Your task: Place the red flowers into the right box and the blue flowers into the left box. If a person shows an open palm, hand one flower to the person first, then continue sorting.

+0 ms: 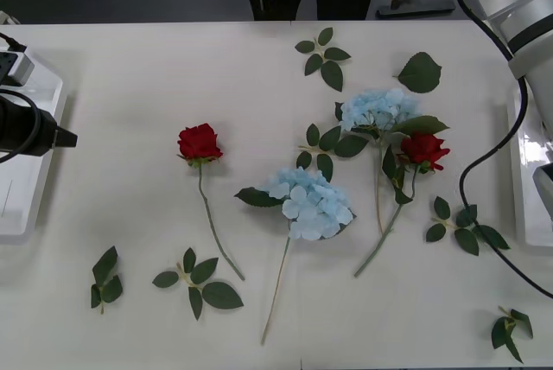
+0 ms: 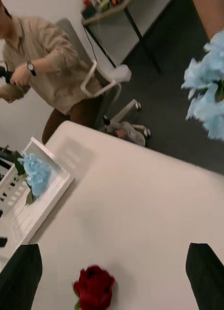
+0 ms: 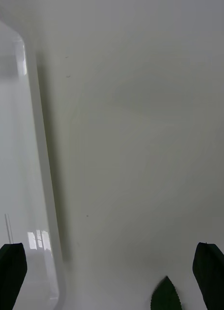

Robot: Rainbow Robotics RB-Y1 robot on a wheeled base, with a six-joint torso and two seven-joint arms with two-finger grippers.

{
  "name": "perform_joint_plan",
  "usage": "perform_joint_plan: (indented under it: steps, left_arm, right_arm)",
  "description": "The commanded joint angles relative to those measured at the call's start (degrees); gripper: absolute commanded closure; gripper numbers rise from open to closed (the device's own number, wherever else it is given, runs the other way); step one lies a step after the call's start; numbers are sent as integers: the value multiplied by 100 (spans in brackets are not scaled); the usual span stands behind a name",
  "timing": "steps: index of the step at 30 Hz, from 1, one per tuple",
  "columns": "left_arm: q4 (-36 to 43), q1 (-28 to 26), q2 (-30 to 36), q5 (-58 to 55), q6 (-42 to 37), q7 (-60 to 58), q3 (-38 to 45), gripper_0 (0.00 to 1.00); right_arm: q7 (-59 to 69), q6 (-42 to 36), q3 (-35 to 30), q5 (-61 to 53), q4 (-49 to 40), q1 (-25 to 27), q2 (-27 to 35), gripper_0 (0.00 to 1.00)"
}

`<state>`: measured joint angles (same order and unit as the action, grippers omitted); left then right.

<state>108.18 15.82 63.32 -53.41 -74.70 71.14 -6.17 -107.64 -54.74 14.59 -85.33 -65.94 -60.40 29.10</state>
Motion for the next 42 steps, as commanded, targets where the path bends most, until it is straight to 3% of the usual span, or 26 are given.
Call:
perform_joint_plan:
  steps: [1,9,20,27,33,42]
  left_arm:
    - [116,-9,233,23,34,93,195,0]
    - [116,-9,233,23,34,93,195,0]
    - [177,-53,84,-29,-27,102,142,0]
    - [617,237,-66,-12,-1012,58,389,0]
    - [889,175,-663,217,-1064,-399,239,0]
    - [1250,281,-1718,2212,-1020,-1814,-1202,0]
  right_arm:
    - [964,-792,-53,201,-130,-139,438,14]
    - [3143,-2462,-44,1335,-1211,845,974,13]
    - [5437,-3754,-62,3066,-3012,2269,1300,13]
    - [6633,-3798,-53,3927,-3557,2946,1221,14]
    - [7116,-3728,-53,4921,-3566,3306,913,14]
    - [7037,-3139,-18,5791,-2898,3456,307,13]
